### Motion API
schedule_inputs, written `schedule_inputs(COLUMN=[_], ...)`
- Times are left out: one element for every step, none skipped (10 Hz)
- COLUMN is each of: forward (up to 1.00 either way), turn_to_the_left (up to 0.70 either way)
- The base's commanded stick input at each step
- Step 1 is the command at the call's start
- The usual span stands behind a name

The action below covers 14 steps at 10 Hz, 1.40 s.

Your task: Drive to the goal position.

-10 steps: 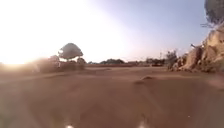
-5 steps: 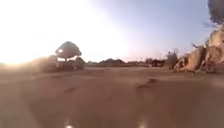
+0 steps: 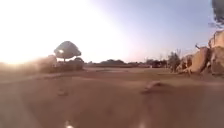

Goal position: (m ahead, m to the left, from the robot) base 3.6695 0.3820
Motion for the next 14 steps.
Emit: schedule_inputs(forward=[0.68,0.68,0.68,0.68,0.68,0.68,0.68,0.68,0.68,0.68,0.68,0.68,0.68,0.68], turn_to_the_left=[0.00,0.00,0.00,0.00,0.00,0.00,0.00,0.00,0.00,0.00,0.00,0.00,0.00,0.00])
